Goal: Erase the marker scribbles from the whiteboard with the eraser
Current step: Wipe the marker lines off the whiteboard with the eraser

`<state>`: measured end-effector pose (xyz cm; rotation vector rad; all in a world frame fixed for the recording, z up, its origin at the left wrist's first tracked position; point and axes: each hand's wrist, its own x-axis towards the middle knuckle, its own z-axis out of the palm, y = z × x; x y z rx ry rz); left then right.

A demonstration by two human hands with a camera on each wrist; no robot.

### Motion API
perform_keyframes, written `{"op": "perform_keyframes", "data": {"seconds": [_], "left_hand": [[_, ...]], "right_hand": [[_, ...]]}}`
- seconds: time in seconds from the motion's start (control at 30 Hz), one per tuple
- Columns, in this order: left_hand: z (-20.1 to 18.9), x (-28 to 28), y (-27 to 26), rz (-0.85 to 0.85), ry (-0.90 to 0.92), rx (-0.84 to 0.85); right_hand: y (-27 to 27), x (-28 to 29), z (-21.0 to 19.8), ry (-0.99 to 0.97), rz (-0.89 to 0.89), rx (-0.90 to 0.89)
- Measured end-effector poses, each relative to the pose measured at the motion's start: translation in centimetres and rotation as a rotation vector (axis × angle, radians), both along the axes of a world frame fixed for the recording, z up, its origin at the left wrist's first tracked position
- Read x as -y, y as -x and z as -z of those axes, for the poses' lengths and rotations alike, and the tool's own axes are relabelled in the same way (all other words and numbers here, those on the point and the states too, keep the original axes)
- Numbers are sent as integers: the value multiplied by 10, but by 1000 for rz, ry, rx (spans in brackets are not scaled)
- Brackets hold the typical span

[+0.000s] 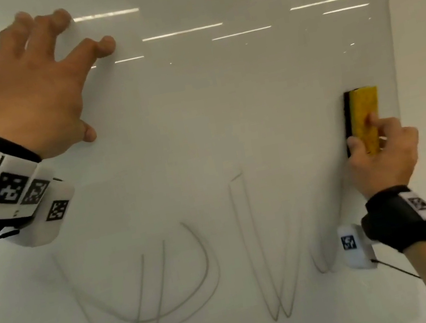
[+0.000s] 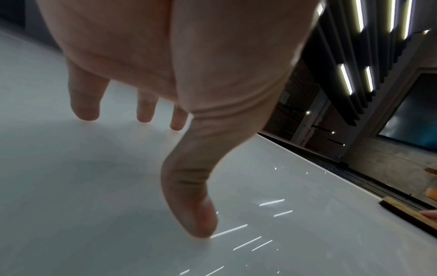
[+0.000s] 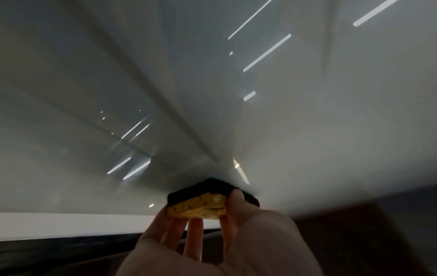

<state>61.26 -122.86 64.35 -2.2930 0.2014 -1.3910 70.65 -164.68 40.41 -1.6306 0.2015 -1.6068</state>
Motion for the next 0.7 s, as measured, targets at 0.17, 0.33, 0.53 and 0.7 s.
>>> {"op": "perform_keyframes", "data": {"seconds": [0.17,0.33,0.53,0.7], "left_hand": [[2,11,11,-10,61,-42],[3,14,17,-23,79,-79],[3,7,17,1,50,-90],[0,1,4,20,13,-33]], "right_hand": [[19,-59,29,174,-14,35],[39,-104,72,561,-120,53],[9,-19,14,26,-3,-32],[45,-115,106,328,-98,-23]]}}
